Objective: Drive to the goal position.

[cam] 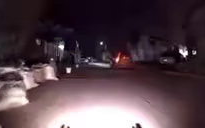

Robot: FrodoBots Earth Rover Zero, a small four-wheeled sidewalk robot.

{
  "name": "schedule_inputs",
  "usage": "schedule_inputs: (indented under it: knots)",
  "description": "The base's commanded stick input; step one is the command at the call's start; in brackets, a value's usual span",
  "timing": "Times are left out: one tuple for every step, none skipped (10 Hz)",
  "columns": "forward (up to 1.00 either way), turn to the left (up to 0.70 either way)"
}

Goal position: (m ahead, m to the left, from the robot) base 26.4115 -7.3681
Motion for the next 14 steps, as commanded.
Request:
schedule_inputs:
  knots:
    - [0.85, 0.00]
    - [0.85, 0.00]
    - [0.85, 0.00]
    - [0.85, 0.00]
    - [0.85, 0.00]
    - [0.85, 0.00]
    - [0.85, 0.00]
    - [0.85, 0.00]
    - [0.85, 0.00]
    - [0.85, 0.00]
    - [0.85, 0.00]
    - [0.85, 0.00]
    - [0.85, 0.00]
    - [0.85, 0.00]
